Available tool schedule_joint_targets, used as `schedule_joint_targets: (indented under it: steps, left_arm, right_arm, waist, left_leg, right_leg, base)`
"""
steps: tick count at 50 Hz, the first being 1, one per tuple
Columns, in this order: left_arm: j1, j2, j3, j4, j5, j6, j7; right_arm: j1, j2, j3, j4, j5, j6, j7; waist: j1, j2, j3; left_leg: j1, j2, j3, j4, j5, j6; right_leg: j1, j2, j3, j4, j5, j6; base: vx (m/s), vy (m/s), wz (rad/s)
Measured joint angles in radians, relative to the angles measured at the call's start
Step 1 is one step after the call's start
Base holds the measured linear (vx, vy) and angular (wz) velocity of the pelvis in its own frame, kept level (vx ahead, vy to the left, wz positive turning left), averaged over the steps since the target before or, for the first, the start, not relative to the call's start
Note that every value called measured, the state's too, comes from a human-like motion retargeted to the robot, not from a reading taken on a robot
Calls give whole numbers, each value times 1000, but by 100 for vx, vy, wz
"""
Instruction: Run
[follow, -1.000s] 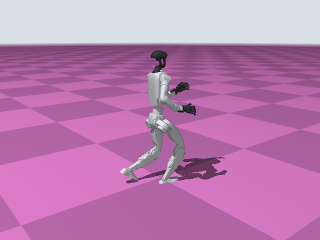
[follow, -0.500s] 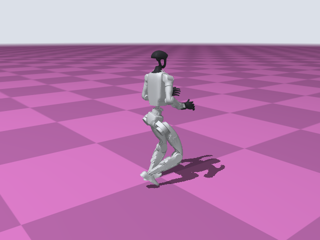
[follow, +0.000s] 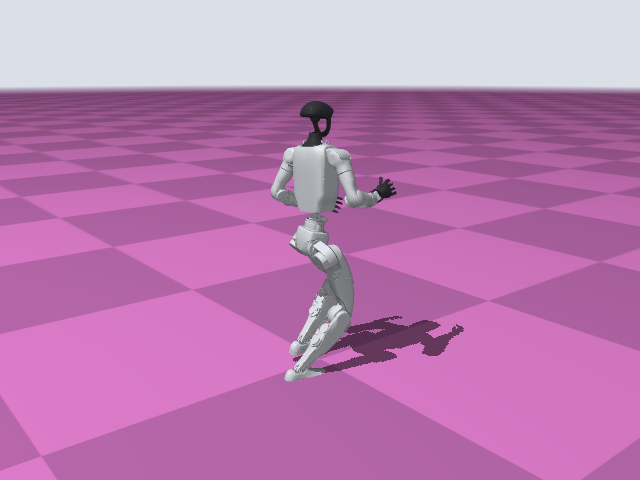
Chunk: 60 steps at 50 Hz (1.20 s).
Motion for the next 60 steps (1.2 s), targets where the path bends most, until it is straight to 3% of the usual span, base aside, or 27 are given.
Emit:
schedule_joint_targets:
  steps: [4, 7, 10, 15, 17, 20, 23, 25, 28, 30, 32, 36, 42, 45, 50, 53, 60]
  left_arm:
    - [88, 20, 27, -29, -59, -17, -6]
    - [78, 4, 30, -53, -53, -19, 20]
    - [-20, -16, 25, -77, 4, -19, 81]
    - [-341, -66, -12, -34, 66, 1, 207]
    - [-416, -87, -16, -30, 51, -11, 210]
    - [-464, -98, -30, -40, 34, -51, 185]
    - [-447, -93, -62, -47, 38, -88, 148]
    - [-405, -93, -81, -49, 39, -91, 125]
    - [-314, -89, -91, -24, 33, -60, 82]
    - [-245, -86, -84, 10, 29, -26, 58]
    - [-183, -77, -56, 42, 16, 1, 31]
    - [-27, -31, 19, 34, -42, 14, -27]
    - [105, 7, 72, -13, -110, -8, -30]
    - [72, -4, 78, -41, -77, -18, 5]
    - [-193, -36, 41, -23, 22, -12, 130]
    - [-328, -62, 15, 0, 9, -19, 152]
    - [-387, -65, -51, -6, -39, -96, 72]
  right_arm:
    - [33, 6, 12, -35, 24, -21, 35]
    - [97, 11, 34, -19, 13, -22, 61]
    - [177, 27, 48, 37, -20, -5, 77]
    - [295, 31, 31, 145, -21, -7, 97]
    - [351, 3, 10, 145, 20, -22, 108]
    - [430, -33, -33, 129, 68, -34, 114]
    - [479, -40, -74, 109, 86, -40, 98]
    - [480, -38, -84, 94, 88, -44, 81]
    - [412, -34, -80, 61, 62, -36, 51]
    - [328, -32, -69, 47, 22, -20, 28]
    - [208, -25, -52, 50, -26, 1, 9]
    - [41, -6, -16, 28, -32, 4, 1]
    - [52, 8, 26, -4, -5, -24, 58]
    - [119, 15, 52, 32, -30, -18, 79]
    - [226, 42, 60, 163, -77, -7, 99]
    - [298, 5, 44, 183, -35, -36, 108]
    - [449, -62, -47, 138, 69, -66, 101]
  waist:
    - [-8, -61, -27]
    - [-48, -75, -35]
    - [-112, -79, -22]
    - [-263, -67, -30]
    - [-291, -25, -35]
    - [-300, 71, -35]
    - [-282, 136, -50]
    - [-266, 143, -57]
    - [-209, 147, -40]
    - [-156, 139, -17]
    - [-103, 121, -3]
    - [-31, 38, -1]
    - [-21, -69, -33]
    - [-56, -82, -35]
    - [-185, -86, -20]
    - [-251, -38, -31]
    - [-275, 136, -65]
  left_leg:
    - [13, -179, 40, -469, 49, -44]
    - [37, -246, 39, -474, 39, -17]
    - [80, -254, 23, -341, -29, 5]
    - [259, -280, -3, -433, -74, 5]
    - [385, -274, -10, -528, -59, -2]
    - [540, -178, -24, -589, 9, -87]
    - [591, -69, -34, -492, 115, -172]
    - [588, -24, -36, -344, 175, -188]
    - [524, 57, -49, -23, 199, -163]
    - [435, 103, -58, 176, 161, -118]
    - [293, 119, -66, 282, 86, -63]
    - [69, 33, -30, 108, -4, -10]
    - [33, -214, 11, -508, 43, -49]
    - [48, -265, 2, -428, 18, -4]
    - [177, -281, -21, -369, -60, 5]
    - [343, -284, -31, -510, -43, -6]
    - [585, -73, -30, -580, 124, -199]
  right_leg:
    - [108, -106, 7, 4, 187, 130]
    - [110, -176, 0, 190, 277, 169]
    - [32, -241, -4, 444, 301, 149]
    - [-300, -308, 56, 604, 178, 66]
    - [-376, -274, 51, 491, 135, 61]
    - [-393, -158, -25, 192, 102, 63]
    - [-357, -34, -70, -66, 104, 62]
    - [-342, 2, -74, -64, 93, 36]
    - [-300, 48, -80, 68, 20, -51]
    - [-262, 66, -78, 147, -46, -99]
    - [-214, 69, -68, 151, -83, -110]
    - [-63, 12, -26, 44, -36, -30]
    - [115, -147, -20, 28, 203, 142]
    - [105, -218, -25, 240, 274, 168]
    - [-128, -328, -1, 566, 228, 97]
    - [-278, -322, 9, 508, 145, 69]
    - [-318, -79, -109, -112, 98, 73]
  base:
    - [2, 9, 62]
    - [-3, 4, 37]
    - [-5, -5, 17]
    - [-3, 1, -1]
    - [8, 10, -65]
    - [10, -1, -77]
    - [4, -9, -51]
    - [-4, -8, -24]
    - [-5, -7, -10]
    - [-5, -6, 8]
    - [-2, -1, 9]
    - [1, 2, 38]
    - [2, 7, 54]
    - [-3, 2, 23]
    - [-2, -2, 4]
    - [3, 8, -42]
    - [5, -5, -63]
